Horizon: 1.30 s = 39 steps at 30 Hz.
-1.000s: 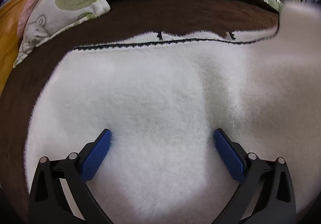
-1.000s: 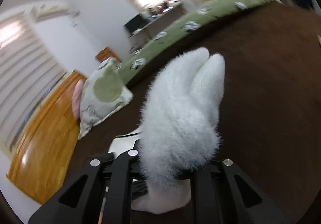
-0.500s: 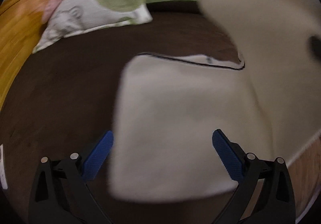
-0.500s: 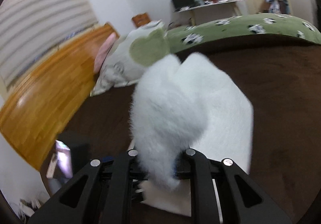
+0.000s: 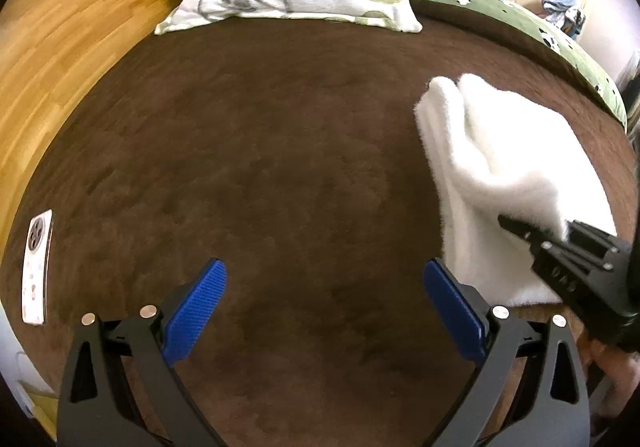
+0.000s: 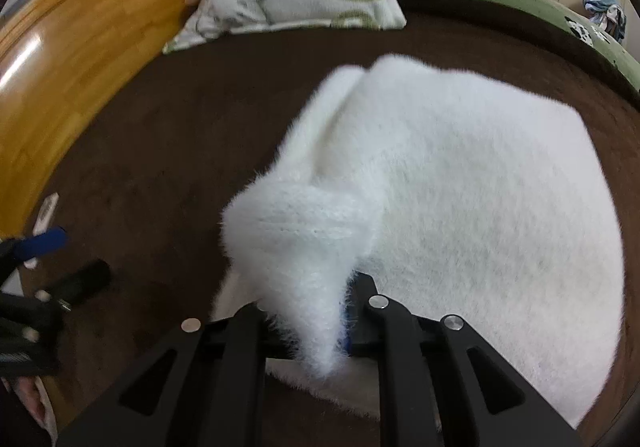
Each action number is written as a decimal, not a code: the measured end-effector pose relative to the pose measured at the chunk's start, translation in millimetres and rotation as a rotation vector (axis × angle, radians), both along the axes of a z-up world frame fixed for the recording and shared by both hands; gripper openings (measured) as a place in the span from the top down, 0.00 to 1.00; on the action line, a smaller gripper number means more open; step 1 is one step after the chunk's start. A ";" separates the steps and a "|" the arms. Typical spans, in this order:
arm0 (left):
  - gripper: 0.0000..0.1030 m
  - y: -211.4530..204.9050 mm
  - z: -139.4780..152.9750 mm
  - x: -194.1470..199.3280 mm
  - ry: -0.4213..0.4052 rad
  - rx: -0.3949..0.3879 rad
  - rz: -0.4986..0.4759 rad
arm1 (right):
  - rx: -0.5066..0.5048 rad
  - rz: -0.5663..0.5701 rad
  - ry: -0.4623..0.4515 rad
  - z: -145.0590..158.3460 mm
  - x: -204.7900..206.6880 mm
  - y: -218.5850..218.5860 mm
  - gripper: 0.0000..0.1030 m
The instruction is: Fold large clothes
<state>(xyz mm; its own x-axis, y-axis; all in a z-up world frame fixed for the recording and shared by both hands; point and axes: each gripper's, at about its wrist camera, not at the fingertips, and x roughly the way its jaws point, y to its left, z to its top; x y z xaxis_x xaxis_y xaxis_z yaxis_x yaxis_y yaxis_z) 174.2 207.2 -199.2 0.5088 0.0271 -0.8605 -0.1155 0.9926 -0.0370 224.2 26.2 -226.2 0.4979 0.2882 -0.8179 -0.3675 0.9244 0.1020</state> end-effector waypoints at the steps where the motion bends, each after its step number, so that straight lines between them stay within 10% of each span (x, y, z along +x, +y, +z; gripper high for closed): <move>1: 0.06 2.3 -0.9 -1.0 -0.002 -0.001 0.001 | -0.007 0.001 -0.001 -1.6 -1.5 -2.7 0.87; 21: 0.06 -10.5 -12.6 -9.1 0.021 -0.017 -0.021 | 0.006 0.062 0.011 -10.6 -13.6 -9.7 0.85; 24: 0.06 -10.0 -8.9 -10.0 0.017 -0.012 -0.017 | 0.050 0.080 0.027 -4.7 -13.9 -15.5 0.74; 28: 0.06 -9.2 -2.4 -10.9 0.005 -0.011 -0.012 | 0.127 0.138 0.020 15.6 -27.8 -23.6 0.31; 39: 0.06 -37.3 7.6 31.2 -0.001 -0.143 -0.108 | 0.119 0.020 -0.050 47.3 -29.5 -103.6 0.25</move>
